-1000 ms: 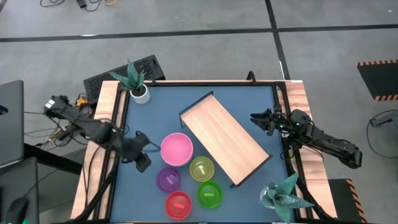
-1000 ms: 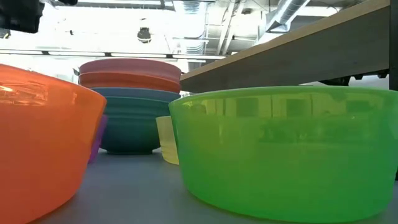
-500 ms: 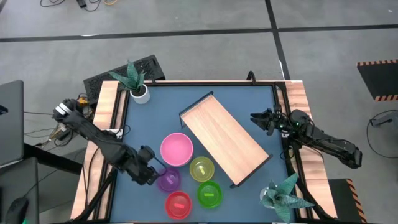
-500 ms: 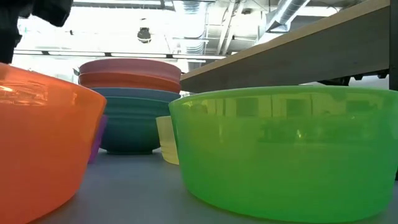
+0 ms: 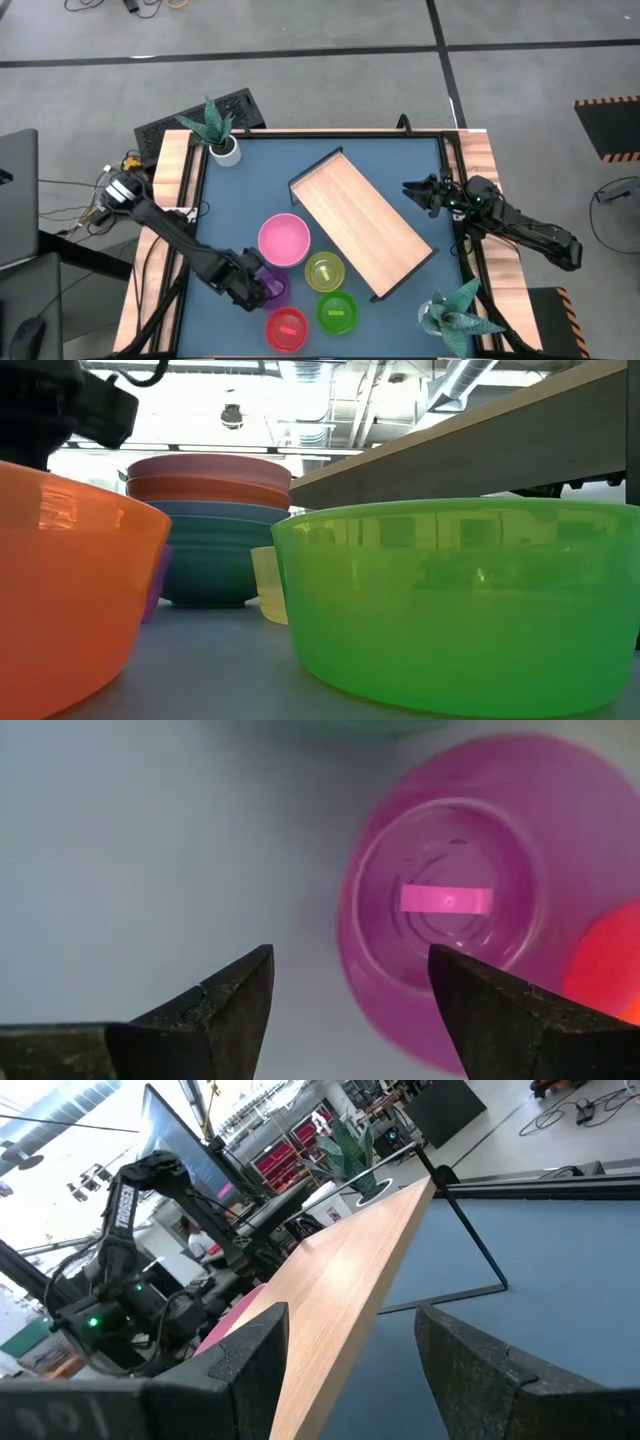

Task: Place and stack bowls onto a shelf
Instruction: Put the purple bowl on the shelf

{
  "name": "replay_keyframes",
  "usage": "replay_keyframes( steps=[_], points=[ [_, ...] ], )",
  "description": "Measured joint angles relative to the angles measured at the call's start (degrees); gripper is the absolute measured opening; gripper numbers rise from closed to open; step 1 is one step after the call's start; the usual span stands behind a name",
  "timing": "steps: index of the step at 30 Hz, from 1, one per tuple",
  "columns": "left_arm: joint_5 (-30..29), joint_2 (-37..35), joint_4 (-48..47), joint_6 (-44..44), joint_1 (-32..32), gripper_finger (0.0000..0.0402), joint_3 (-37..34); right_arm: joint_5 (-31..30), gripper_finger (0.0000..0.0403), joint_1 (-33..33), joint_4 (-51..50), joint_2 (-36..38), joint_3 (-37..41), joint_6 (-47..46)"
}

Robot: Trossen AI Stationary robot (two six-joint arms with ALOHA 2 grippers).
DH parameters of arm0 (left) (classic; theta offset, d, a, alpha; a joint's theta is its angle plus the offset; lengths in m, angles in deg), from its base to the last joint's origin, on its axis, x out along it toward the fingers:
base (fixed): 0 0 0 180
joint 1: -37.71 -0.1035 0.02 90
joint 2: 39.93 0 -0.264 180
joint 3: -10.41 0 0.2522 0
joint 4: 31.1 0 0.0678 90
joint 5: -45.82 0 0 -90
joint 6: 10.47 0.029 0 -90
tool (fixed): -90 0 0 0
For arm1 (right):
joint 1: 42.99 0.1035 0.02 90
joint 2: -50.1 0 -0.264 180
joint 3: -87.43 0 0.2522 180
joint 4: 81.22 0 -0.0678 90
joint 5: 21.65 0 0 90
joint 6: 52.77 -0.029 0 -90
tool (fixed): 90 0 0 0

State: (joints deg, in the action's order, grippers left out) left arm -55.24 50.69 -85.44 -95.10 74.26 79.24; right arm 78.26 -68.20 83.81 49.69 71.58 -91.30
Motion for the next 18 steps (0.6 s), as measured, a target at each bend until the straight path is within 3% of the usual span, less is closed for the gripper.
replay_keyframes(
  steps=[4, 7, 16, 18],
  points=[
    [0.25, 2.1, 1.99, 0.03, 0.0, 0.0245, 0.0, 0.0, 0.0245, 0.0, -0.02, 0.0, 0.0, 0.01],
    [0.23, 2.13, 1.94, 0.0, -0.04, 0.0216, 0.0, 0.0, 0.0245, 0.0, -0.02, 0.0, 0.0, 0.01],
    [0.28, 2.13, 0.8, -0.07, -0.07, 0.0022, 0.0, 0.02, 0.0245, 0.0, -0.05, 0.0, 0.0, 0.03],
    [0.3, 2.13, 0.62, -0.05, -0.07, 0.0009, 0.0, 0.02, 0.0245, 0.0, -0.07, 0.0, 0.0, 0.03]
  ],
)
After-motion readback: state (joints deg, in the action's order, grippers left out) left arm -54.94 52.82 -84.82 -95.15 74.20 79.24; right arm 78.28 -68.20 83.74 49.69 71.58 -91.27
